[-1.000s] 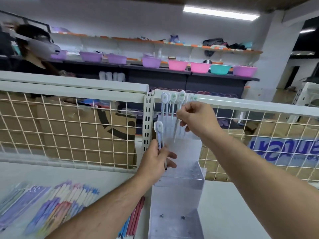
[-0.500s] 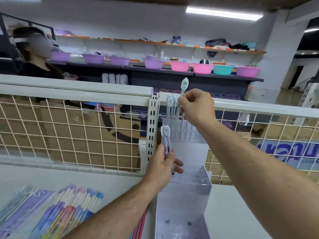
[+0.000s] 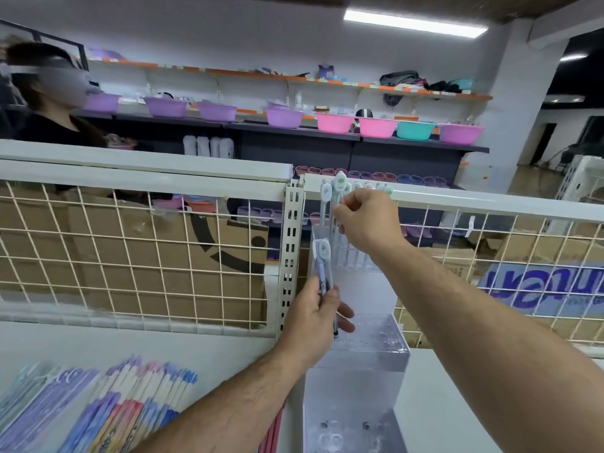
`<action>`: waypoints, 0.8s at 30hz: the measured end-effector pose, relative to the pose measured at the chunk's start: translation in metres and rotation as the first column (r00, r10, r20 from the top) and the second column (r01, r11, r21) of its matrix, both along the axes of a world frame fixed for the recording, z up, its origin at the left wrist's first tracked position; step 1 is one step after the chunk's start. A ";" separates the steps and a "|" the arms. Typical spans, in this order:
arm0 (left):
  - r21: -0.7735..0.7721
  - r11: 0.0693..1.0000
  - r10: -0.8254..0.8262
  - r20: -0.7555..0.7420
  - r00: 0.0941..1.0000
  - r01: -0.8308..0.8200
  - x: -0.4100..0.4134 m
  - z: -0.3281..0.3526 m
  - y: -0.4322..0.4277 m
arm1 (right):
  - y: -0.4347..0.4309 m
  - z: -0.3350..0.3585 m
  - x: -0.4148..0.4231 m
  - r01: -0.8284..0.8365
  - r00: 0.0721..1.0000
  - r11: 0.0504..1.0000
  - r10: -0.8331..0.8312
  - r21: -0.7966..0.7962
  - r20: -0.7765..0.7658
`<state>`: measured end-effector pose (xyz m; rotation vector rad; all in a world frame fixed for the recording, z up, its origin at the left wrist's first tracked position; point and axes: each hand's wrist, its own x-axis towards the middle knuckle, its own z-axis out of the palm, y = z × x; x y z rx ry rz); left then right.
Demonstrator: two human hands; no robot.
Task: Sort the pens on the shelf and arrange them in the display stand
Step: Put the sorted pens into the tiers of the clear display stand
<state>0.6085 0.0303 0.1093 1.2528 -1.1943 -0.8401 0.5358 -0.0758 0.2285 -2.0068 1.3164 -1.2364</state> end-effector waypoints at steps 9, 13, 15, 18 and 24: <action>-0.001 1.000 -0.010 -0.004 1.000 0.010 0.001 -0.002 -0.002 | 0.002 -0.007 -0.001 0.001 0.999 0.999 0.001 0.046 -0.045; -0.002 1.000 -0.010 -0.005 1.000 0.010 0.001 -0.002 -0.002 | 0.009 -0.005 -0.005 0.012 0.999 0.999 -0.010 0.048 -0.051; -0.009 1.000 -0.003 -0.003 1.000 0.003 0.000 -0.003 -0.002 | 0.015 -0.010 -0.012 0.033 0.999 0.999 -0.032 0.025 -0.030; -0.028 1.000 0.013 0.004 1.000 -0.013 0.001 -0.004 -0.005 | 0.029 -0.022 -0.024 0.016 0.999 0.999 -0.017 0.043 0.030; -0.064 0.998 0.018 0.026 1.000 -0.016 -0.001 -0.004 -0.004 | 0.054 -0.043 -0.038 -0.177 0.984 0.972 0.179 0.152 0.004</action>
